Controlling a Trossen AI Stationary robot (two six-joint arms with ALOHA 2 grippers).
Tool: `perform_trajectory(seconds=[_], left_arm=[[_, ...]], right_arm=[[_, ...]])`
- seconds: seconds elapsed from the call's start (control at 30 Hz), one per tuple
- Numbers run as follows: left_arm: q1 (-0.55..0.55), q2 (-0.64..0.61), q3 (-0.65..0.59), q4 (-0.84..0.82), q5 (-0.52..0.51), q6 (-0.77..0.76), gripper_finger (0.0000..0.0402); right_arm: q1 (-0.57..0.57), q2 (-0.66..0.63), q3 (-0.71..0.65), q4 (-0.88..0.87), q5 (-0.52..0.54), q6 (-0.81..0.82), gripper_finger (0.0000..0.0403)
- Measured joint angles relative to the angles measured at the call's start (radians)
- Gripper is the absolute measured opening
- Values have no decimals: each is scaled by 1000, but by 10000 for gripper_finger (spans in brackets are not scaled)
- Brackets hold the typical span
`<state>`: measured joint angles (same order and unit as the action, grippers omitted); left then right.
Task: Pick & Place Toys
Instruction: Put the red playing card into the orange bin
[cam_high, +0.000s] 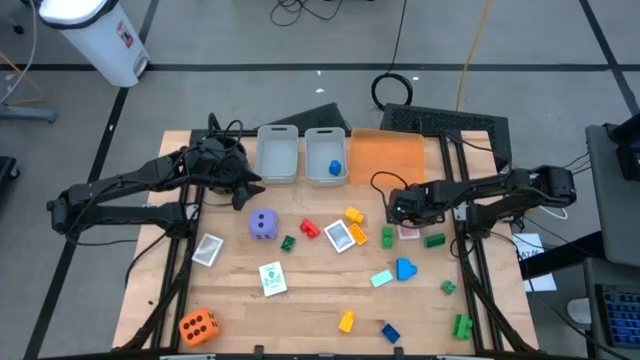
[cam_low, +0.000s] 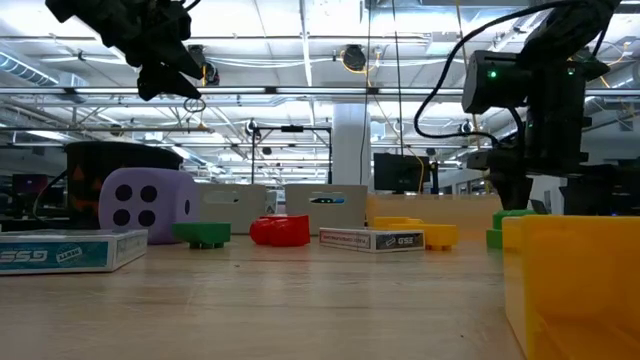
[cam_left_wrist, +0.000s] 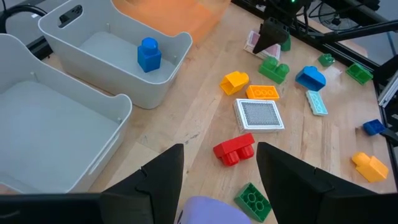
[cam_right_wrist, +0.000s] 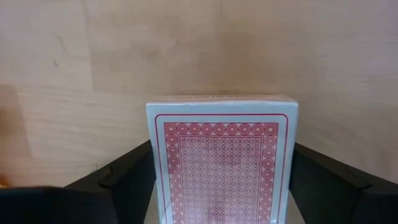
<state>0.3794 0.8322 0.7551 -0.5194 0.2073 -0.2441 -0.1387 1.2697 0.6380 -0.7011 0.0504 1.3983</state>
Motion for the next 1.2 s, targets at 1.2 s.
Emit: perform_trajectory(seconds=[1.2], left_arm=[[-4, 52, 2, 335, 57, 52, 212]], right_arm=[[-119, -182, 4, 1099, 264, -132, 302]])
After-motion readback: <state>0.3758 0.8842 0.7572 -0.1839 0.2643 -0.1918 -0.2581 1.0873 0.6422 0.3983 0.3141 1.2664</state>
